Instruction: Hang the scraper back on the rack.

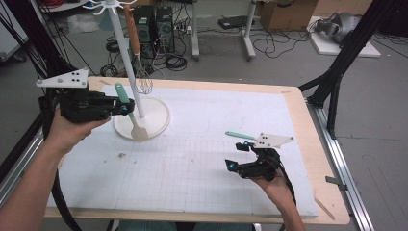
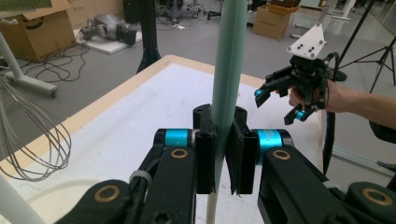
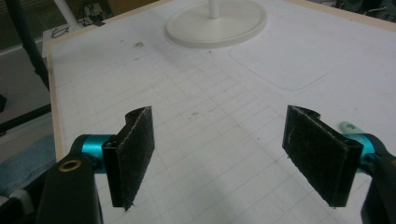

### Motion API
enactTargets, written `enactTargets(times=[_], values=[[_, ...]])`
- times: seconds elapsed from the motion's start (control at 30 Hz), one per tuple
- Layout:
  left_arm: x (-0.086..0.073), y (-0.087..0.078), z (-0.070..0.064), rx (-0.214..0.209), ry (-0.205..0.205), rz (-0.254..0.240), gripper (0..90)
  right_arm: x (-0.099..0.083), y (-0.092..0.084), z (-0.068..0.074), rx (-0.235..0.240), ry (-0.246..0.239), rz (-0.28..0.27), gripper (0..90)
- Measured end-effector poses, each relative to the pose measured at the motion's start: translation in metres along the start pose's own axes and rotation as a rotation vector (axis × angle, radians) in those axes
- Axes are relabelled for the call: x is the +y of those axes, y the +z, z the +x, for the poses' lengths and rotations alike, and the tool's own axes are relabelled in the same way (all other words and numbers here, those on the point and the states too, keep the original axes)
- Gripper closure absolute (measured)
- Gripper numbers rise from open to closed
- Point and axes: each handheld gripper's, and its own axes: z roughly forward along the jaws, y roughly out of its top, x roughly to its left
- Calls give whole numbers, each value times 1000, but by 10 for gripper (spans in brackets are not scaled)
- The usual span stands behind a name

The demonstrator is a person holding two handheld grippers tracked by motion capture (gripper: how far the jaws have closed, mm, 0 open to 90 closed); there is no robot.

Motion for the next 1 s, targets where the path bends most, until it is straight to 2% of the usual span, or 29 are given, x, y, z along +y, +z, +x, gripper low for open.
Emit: enactTargets(times=[0.33, 0.6, 1.0], values=[[10, 4, 9, 18, -12, 5, 823, -1, -1, -2, 3, 2, -8, 238], [22, 6, 19, 38, -16, 9, 823, -1, 0, -2, 22, 3, 0, 237], [41, 4, 34, 48, -23, 11, 823, -2, 1, -7, 23, 4, -10, 236]])
